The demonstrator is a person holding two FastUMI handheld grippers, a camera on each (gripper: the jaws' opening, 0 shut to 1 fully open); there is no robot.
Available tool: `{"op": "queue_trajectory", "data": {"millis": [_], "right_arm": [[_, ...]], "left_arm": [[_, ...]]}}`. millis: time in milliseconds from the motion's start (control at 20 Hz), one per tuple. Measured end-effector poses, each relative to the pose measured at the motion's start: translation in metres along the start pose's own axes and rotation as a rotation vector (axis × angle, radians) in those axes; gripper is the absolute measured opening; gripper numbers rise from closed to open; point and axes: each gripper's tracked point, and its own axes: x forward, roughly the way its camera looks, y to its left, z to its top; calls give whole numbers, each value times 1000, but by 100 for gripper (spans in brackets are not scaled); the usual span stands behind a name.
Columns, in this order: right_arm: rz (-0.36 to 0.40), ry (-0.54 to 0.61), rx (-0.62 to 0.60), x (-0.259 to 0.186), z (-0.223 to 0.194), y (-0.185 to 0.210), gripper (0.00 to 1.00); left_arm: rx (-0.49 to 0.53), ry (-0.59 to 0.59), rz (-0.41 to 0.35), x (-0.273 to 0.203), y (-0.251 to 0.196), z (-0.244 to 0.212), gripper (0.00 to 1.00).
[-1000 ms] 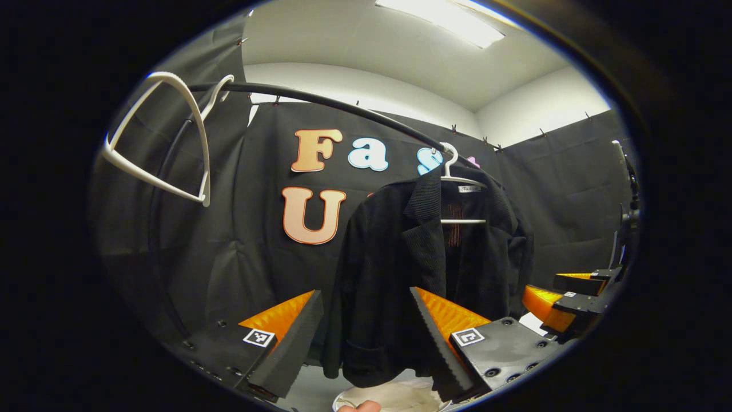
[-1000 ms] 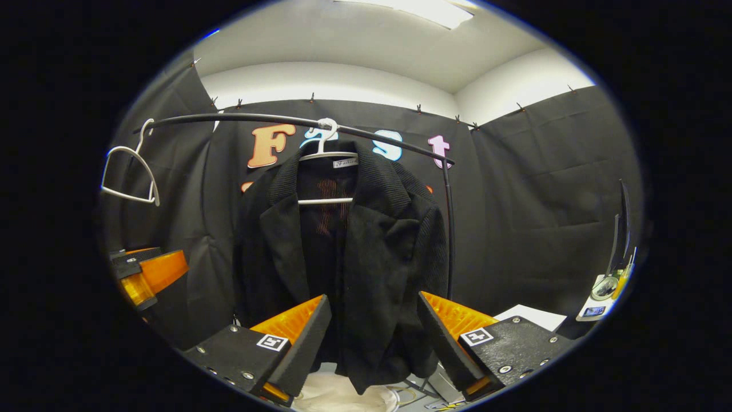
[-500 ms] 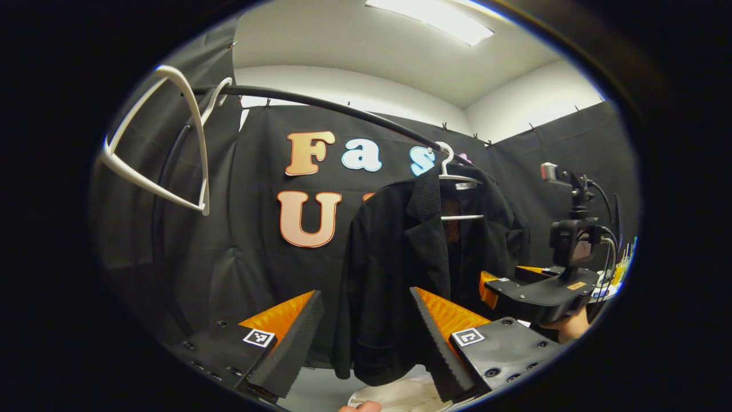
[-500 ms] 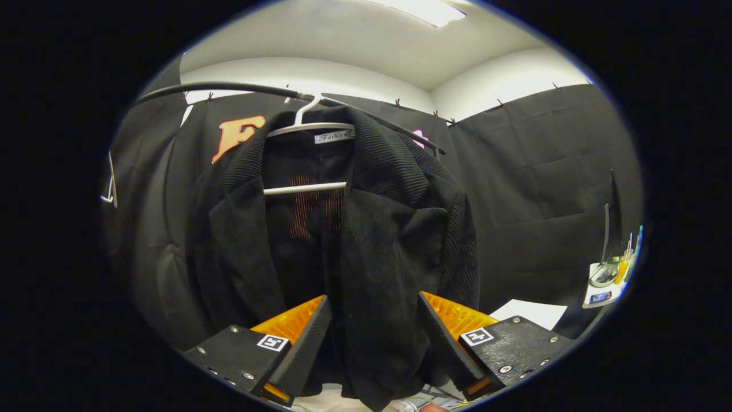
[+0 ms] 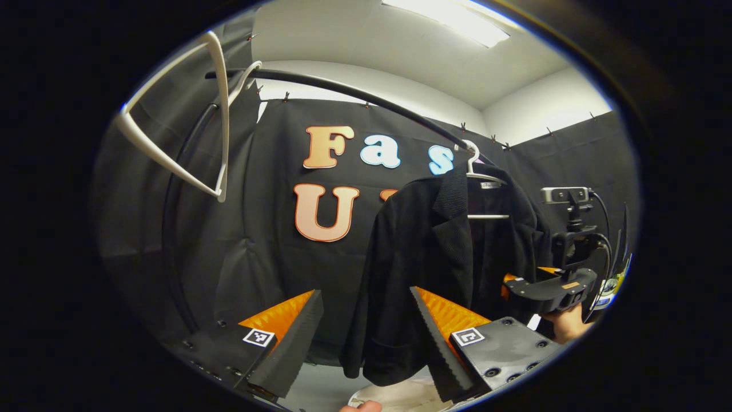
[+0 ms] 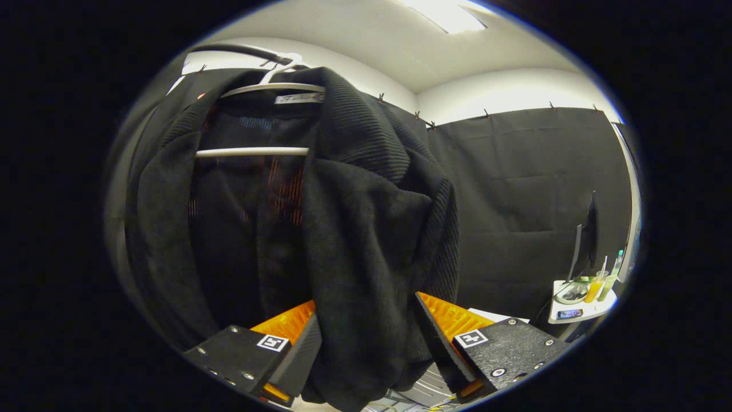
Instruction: Grasp the clothes on the hanger with both hands and then place them into the laundry hamper below.
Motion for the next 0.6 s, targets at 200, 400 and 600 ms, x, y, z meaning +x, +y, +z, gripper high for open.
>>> {"op": "queue_trajectory", "data": {"millis": [200, 400, 600], "right_arm": [[23, 8, 48, -1, 7, -27, 50], [85, -25, 21, -27, 15, -30, 27], [194, -39, -37, -58, 29, -18, 10]], "left_arm": [[1, -10, -29, 8, -13, 1, 97], [-20, -32, -104, 17, -47, 5, 96], [-92, -26, -237, 36, -103, 5, 94]]}}
